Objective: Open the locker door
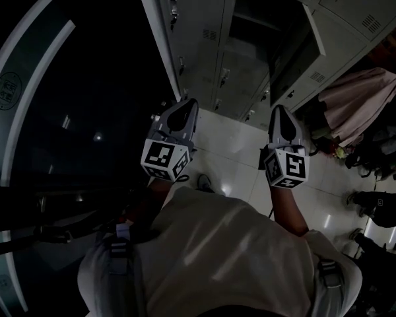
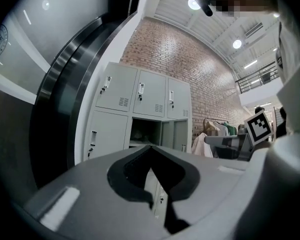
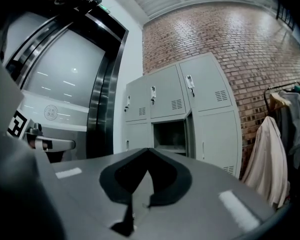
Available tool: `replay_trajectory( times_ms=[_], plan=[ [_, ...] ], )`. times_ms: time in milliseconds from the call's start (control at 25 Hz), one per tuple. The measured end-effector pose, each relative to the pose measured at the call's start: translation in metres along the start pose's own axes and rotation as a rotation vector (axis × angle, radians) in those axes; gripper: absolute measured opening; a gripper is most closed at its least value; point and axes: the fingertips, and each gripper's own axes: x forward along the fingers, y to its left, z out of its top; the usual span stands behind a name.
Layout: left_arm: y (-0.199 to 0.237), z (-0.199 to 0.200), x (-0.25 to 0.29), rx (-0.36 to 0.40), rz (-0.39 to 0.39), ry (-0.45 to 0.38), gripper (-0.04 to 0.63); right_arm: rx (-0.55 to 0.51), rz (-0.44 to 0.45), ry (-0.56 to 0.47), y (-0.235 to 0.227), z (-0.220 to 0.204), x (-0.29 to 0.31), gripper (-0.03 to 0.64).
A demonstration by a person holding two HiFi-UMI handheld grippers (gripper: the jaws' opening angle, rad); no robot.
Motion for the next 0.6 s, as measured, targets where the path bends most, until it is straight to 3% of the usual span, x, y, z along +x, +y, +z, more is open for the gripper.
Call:
replay_trajectory(
  times_ms=[360, 600],
  plan=[
    [-0.056, 0.008, -0.037, 0.0, 0.013, -0.013, -0.012, -0.003, 0.034, -0.007, -0.003, 0.016, -0.067, 0.002],
    [-0.124, 0.012, -0.07, 0.018, 0.032, -0.016, -0.012, 0.021, 0.057, -0.029, -0.016, 0.035, -0.143, 0.002]
  ],
)
